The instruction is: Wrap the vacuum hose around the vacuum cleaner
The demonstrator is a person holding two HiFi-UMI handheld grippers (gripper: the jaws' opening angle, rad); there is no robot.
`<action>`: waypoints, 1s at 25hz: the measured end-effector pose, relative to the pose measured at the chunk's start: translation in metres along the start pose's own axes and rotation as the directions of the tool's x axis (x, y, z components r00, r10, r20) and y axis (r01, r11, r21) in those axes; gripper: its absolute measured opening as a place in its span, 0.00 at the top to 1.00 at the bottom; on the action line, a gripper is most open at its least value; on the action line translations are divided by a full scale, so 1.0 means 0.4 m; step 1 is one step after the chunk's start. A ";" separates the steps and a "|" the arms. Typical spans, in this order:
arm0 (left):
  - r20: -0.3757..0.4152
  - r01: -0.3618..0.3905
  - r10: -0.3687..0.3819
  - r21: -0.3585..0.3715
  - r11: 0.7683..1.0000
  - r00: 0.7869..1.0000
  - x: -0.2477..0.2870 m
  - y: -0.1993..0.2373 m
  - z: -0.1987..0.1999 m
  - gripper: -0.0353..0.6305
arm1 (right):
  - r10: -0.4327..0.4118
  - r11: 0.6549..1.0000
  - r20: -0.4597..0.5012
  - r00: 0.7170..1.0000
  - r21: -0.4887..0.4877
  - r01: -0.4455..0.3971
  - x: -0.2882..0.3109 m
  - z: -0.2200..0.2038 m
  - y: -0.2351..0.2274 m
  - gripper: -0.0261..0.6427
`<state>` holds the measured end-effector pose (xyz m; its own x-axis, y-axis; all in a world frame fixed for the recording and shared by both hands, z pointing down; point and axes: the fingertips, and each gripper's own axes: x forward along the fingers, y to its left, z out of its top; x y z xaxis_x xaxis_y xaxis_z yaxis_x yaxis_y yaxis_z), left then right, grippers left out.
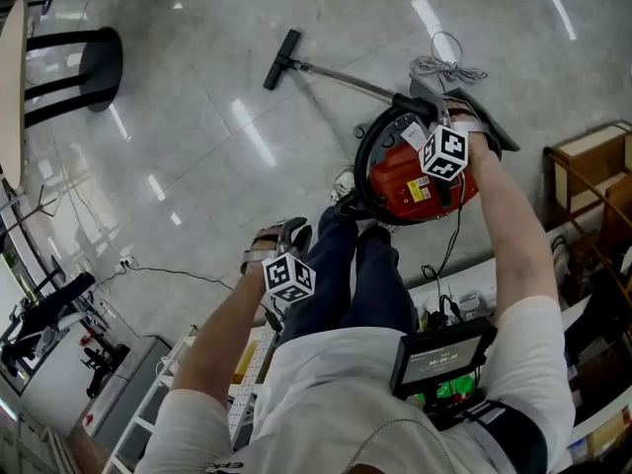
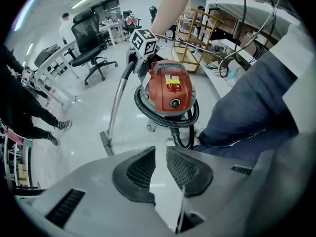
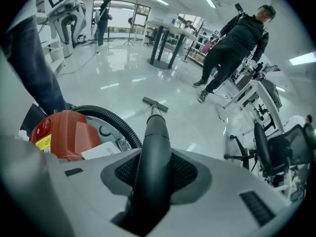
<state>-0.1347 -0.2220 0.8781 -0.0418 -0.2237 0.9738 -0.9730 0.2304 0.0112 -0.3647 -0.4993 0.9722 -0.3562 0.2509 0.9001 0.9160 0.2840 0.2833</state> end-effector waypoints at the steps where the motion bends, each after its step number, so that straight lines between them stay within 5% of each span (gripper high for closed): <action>1: 0.001 -0.002 0.002 -0.005 1.000 1.000 0.000 0.000 -0.002 0.84 | 0.000 1.000 -0.011 1.000 0.001 0.000 0.004 -0.003 -0.001 0.74; 10: 0.010 -0.018 0.018 -0.021 1.000 1.000 0.000 0.007 0.007 0.84 | -0.029 1.000 -0.080 0.996 -0.001 0.029 0.004 -0.010 -0.010 0.72; 25: 0.111 -0.095 0.101 -0.062 0.994 0.989 -0.075 0.026 0.142 0.84 | -0.167 0.982 0.016 0.986 0.091 0.165 -0.241 0.016 -0.062 0.69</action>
<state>-0.1564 -0.2668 0.8359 -0.1649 -0.3032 0.9385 -0.9486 0.3092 -0.0668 -0.3542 -0.5246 0.8764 -0.5069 0.2144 0.8349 0.8241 0.4046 0.3964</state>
